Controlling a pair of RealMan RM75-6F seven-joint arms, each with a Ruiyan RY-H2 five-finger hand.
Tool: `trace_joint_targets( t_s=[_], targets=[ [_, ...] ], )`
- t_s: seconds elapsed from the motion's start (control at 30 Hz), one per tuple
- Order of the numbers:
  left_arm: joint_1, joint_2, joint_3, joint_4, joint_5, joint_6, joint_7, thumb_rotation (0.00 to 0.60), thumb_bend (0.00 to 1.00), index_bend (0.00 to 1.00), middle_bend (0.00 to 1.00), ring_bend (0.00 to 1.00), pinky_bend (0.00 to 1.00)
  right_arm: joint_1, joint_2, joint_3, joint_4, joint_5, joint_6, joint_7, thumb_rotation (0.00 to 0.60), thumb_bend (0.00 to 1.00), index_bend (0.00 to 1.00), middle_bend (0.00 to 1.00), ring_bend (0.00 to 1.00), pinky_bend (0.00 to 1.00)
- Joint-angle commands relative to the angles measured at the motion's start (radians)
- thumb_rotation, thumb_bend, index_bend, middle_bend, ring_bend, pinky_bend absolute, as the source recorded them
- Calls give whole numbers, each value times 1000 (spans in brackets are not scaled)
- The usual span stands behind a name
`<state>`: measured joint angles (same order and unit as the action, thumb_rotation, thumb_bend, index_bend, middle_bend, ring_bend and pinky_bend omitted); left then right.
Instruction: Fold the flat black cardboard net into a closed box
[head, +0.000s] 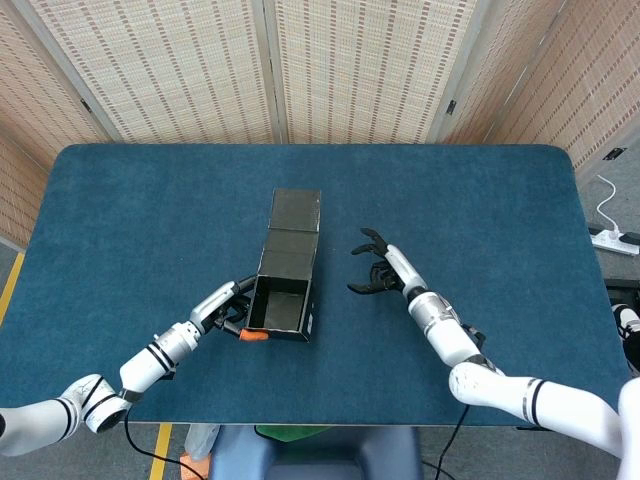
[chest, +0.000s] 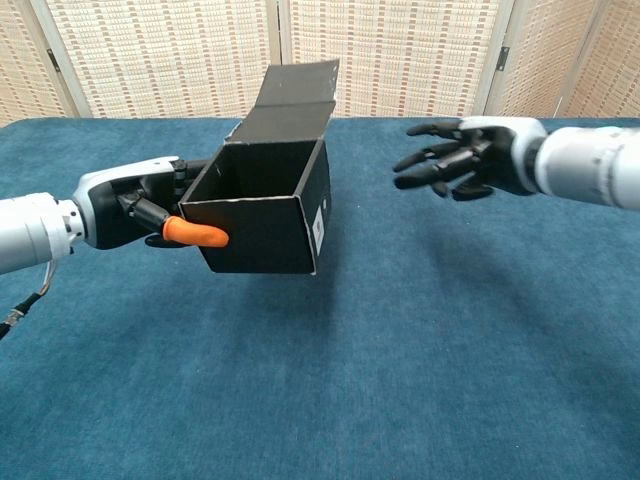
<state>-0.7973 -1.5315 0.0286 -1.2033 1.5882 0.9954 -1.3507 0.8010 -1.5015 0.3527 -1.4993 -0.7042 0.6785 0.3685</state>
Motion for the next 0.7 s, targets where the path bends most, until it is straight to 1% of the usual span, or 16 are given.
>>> trace_joint_targets(
  t_s=[0.03,0.1,0.2,0.3,0.4,0.5,0.6,0.7],
  targets=[
    [5,38,0,-64,18,24,41,600,201,542,572,750,997,93,-80,70,56,126,16,-49,600,122,0,253,704,1000],
    [1,52,-2,-92,23,25,56,600,200,540,571,750,997,123,-105,100,65,171,24,-54,600,118,4,261,708,1000],
    [-6,63,-8,-119,22,19,88,600,199,538,570,750,997,155,-129,149,64,222,25,-43,600,85,22,272,711,1000],
    [-12,61,-16,-129,12,6,124,600,199,538,570,750,997,178,-140,189,44,252,25,-33,600,51,36,283,717,1000],
    [-16,49,-24,-124,-4,-11,167,600,199,538,570,750,998,186,-127,232,4,263,-3,-8,600,8,37,287,719,1000],
    [-16,36,-33,-116,-22,-24,204,600,199,538,570,750,998,178,-89,267,-54,263,-56,21,600,0,37,288,720,1000],
    [-18,27,-32,-97,-52,-64,233,600,200,538,569,750,997,167,-36,273,-129,242,-121,27,600,0,37,292,725,1000],
    [-15,7,-42,-71,-88,-91,295,600,199,537,569,750,997,163,6,246,-201,185,-153,-4,600,0,37,295,731,1000]
  ],
)
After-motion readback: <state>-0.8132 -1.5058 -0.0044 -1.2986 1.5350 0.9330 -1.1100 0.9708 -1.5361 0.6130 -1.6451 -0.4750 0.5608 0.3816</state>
